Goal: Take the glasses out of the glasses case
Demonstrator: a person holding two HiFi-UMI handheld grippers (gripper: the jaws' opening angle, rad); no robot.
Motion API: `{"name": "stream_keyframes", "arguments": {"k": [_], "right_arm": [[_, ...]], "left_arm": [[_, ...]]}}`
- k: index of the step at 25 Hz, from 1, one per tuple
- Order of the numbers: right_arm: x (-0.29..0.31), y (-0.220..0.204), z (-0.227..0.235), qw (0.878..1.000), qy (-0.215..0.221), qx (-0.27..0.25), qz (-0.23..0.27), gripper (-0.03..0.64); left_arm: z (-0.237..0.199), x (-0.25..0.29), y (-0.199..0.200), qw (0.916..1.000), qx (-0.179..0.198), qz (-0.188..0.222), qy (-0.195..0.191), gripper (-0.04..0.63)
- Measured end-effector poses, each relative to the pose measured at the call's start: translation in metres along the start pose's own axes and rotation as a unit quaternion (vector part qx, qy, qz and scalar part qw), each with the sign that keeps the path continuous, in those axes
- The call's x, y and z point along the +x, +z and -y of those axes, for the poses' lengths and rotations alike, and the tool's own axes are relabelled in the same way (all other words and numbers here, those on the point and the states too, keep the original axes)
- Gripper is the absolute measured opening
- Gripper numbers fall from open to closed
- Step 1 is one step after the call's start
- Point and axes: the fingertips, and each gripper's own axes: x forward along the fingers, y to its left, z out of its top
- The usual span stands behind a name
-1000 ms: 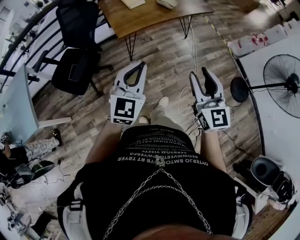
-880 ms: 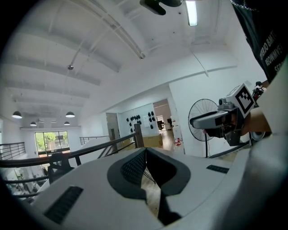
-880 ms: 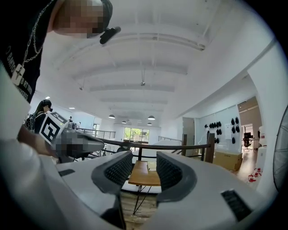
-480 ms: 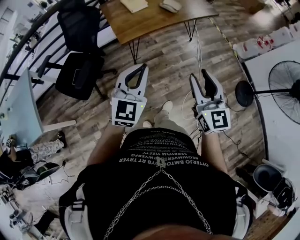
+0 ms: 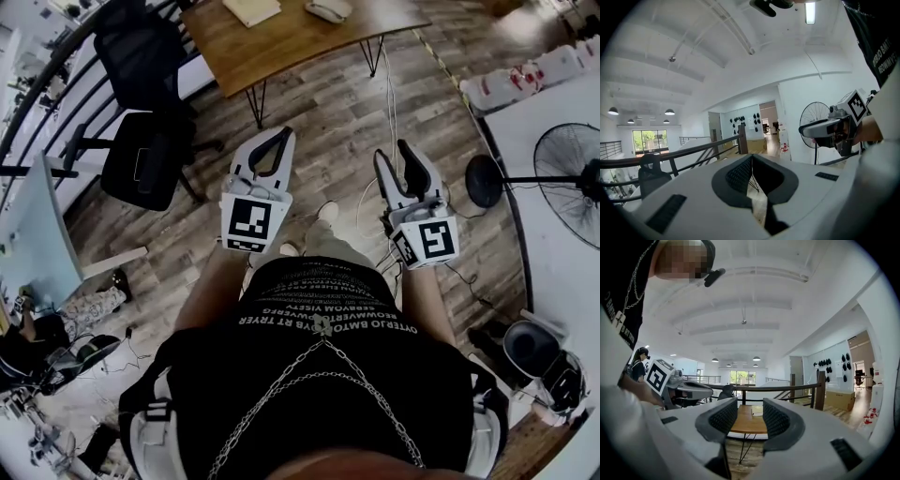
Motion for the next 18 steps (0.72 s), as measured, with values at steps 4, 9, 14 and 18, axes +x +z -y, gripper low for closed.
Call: {"name": "stream_keyframes", "arguments": {"k": [4,9,14,18], "right_arm": [[0.014,0.003,0.016,1.000,-0.001,0.003,0.003,0.155],[0.030,0.005,0.037,1.000,0.010,0.010,0.006,0.155],[0.041,0.007,0.058,1.000,0.026,0.012,0.007,0.155],[0.049,0.010,0.087,0.999,0.026,0.016,0.016,0.155]], "left_arm": [[-0.003,0.024,0.006,1.0000,0.000,0.004,-0.008,0.029],[0.002,0.059,0.019,0.9998,0.007,0.009,-0.017,0.028],[0.005,0.089,0.038,0.9997,0.016,0.017,-0.012,0.028],[0.004,0.112,0.046,0.9996,0.019,0.018,-0.004,0.029]]}}
